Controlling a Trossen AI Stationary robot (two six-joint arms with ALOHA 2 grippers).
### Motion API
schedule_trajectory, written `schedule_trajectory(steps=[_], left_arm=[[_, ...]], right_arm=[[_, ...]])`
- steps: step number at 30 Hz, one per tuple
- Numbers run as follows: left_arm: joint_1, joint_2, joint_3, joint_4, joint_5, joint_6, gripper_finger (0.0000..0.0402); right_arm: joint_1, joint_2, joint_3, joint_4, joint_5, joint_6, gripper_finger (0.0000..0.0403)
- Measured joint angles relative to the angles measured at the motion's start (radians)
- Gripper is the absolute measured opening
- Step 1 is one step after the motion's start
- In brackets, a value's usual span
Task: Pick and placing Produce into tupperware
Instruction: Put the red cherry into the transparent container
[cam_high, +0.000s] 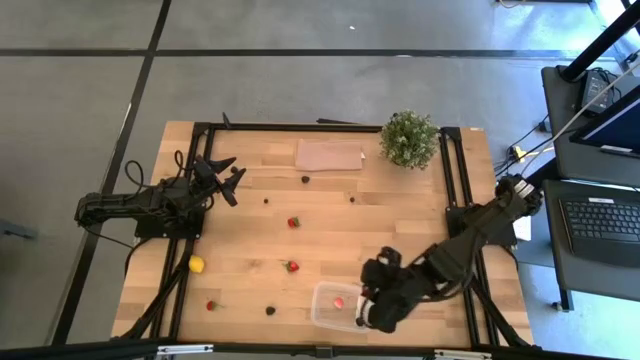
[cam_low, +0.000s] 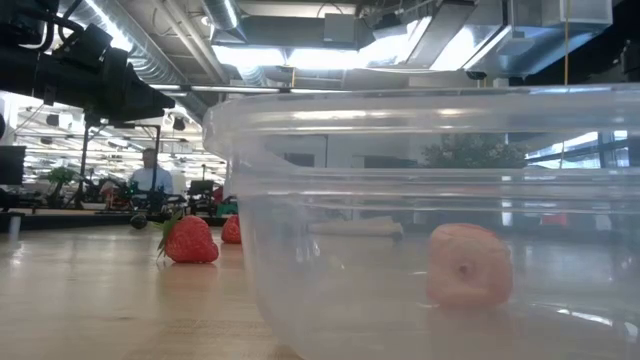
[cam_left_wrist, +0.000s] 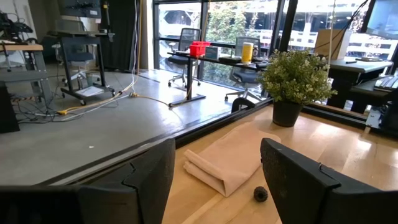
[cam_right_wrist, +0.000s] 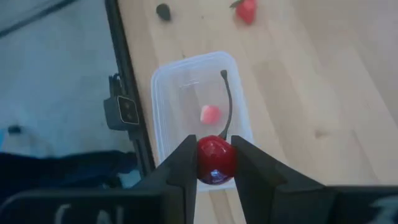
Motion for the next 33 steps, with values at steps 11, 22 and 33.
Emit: schedule_trajectory(steps=[11,22,33], left_arm=[[0.000,0.000,0.000,0.001,0.000,0.000,0.0229],[0.000,0.000,0.000,0.003,0.000,0.000,0.0229],[0.000,0.000,0.000,0.003,0.000,0.000,0.0229]], right_arm=[[-0.047,0.220,0.006,0.094,-0.219,-0.173,0.0089],[-0.047,0.352,0.006,0.081,-0.238,-0.174,0.0090],[-0.047,0.355,0.005,0.082,-0.238,-0.179,0.0122]])
